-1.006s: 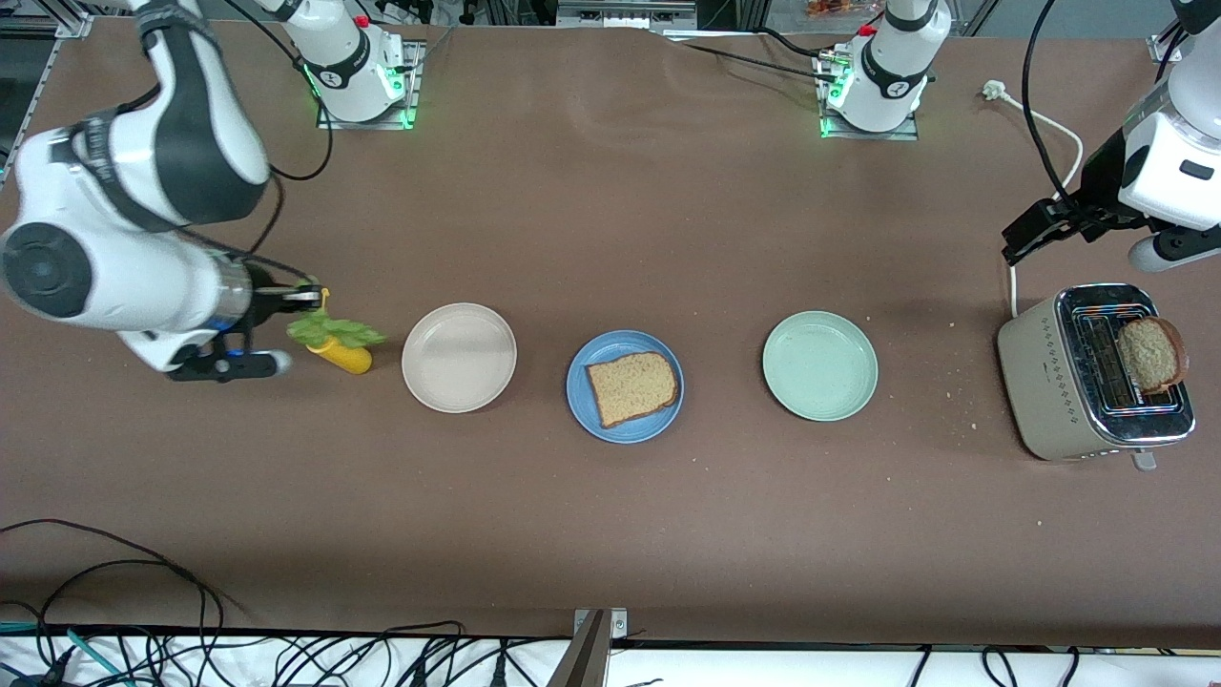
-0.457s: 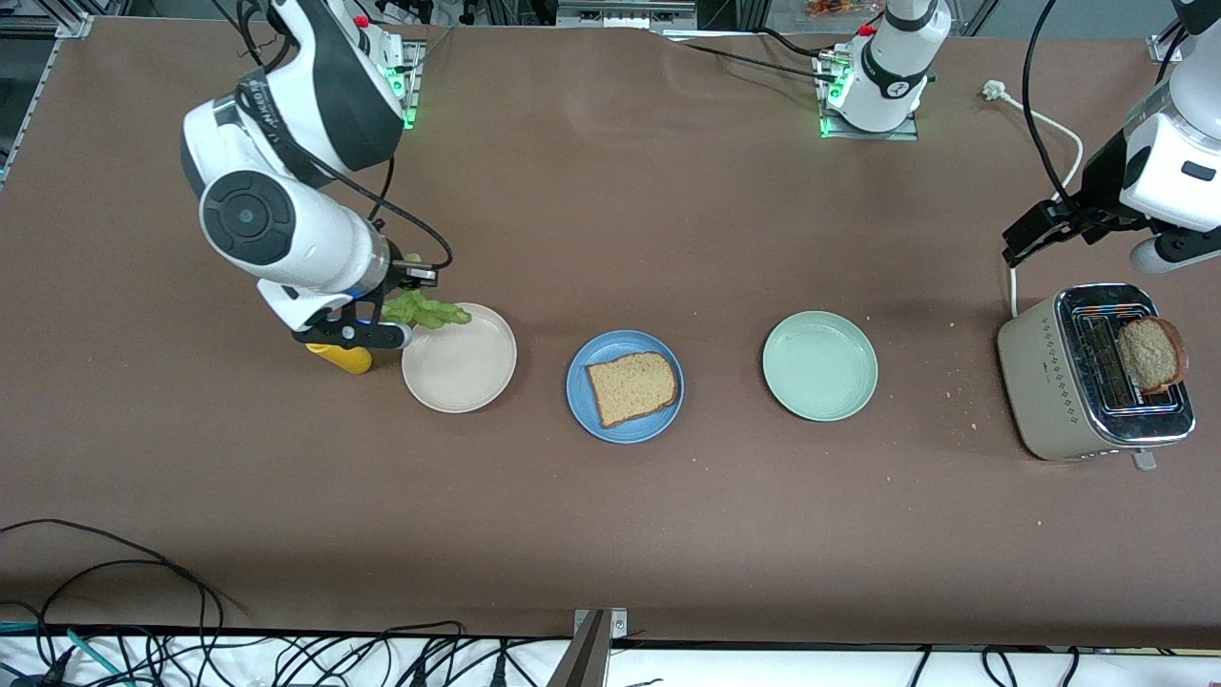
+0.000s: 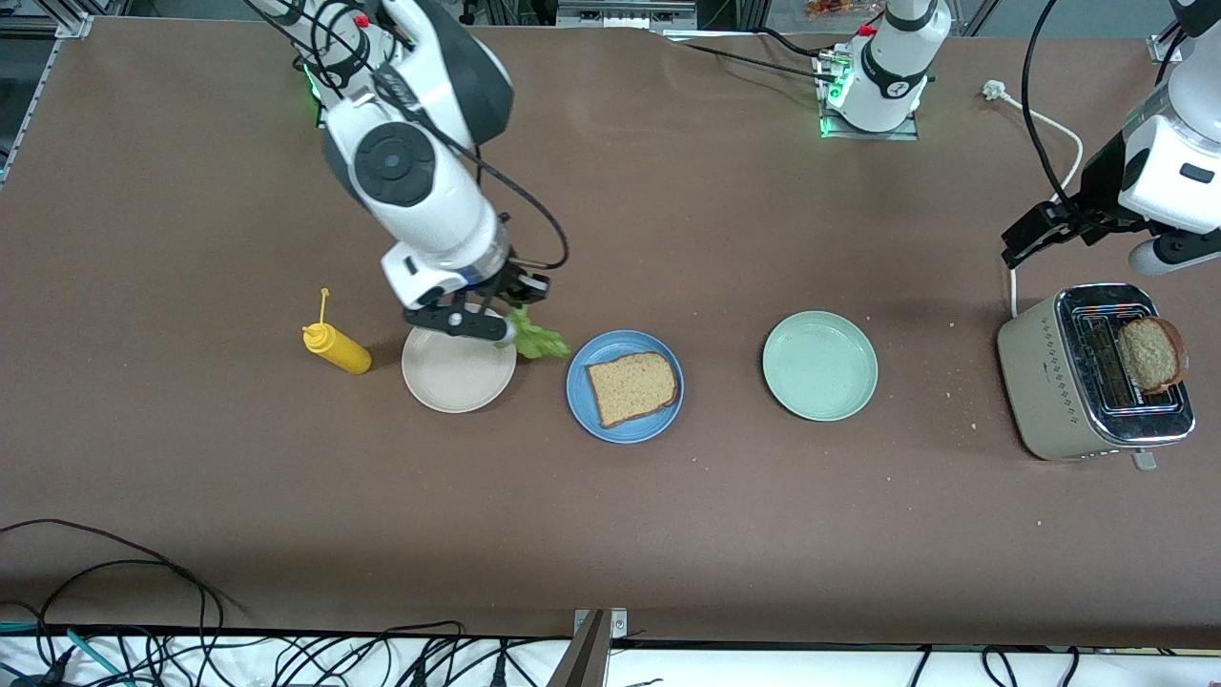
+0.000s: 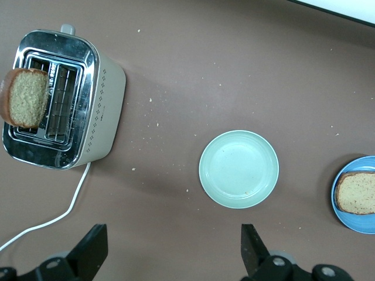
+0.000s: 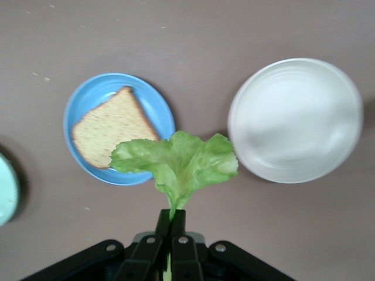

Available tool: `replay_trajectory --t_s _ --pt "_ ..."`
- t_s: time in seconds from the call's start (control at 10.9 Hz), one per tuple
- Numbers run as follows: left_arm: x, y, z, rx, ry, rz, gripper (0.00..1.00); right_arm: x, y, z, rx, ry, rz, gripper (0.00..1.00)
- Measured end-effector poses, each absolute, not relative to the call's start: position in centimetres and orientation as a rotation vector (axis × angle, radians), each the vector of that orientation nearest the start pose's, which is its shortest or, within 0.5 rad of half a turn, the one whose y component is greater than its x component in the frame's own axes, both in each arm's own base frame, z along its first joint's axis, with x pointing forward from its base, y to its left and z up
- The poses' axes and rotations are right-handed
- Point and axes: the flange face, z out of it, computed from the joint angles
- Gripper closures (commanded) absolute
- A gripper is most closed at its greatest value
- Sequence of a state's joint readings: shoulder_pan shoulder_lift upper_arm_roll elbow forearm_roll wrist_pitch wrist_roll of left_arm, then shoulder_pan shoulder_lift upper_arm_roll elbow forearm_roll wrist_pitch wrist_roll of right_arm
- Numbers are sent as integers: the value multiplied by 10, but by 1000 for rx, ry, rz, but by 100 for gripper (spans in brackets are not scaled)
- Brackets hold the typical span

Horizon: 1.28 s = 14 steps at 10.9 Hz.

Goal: Make sandwich in blue plate with both arms
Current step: 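Carry the lettuce with the right gripper onto the bread on the blue plate, then release the lettuce and move the right gripper back toward the yellow bottle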

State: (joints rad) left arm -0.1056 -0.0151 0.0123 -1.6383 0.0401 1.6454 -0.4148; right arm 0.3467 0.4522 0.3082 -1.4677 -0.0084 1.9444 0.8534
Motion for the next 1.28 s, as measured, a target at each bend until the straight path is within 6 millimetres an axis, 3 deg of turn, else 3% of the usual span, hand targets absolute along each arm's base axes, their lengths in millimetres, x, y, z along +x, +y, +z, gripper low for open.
replay_trajectory --t_s 0.18,0.37,0.73,0.82,0.91,1.28 --pt "554 -48 608 -3069 -494 -49 0 559 439 413 -2905 444 4 100" --pt "554 -48 608 -3069 -494 -49 0 558 474 391 -2799 456 -126 100" --pt "555 -47 607 -3069 -495 -49 0 567 486 331 -2890 224 -404 100" --pt "555 -47 607 -3069 -495 -49 0 565 490 316 -2901 187 -427 80" --pt "555 -47 607 -3069 -494 -49 0 563 493 306 -2905 170 -426 1" --pt "555 -47 607 -3069 -495 -49 0 553 503 290 -2918 144 -398 0"
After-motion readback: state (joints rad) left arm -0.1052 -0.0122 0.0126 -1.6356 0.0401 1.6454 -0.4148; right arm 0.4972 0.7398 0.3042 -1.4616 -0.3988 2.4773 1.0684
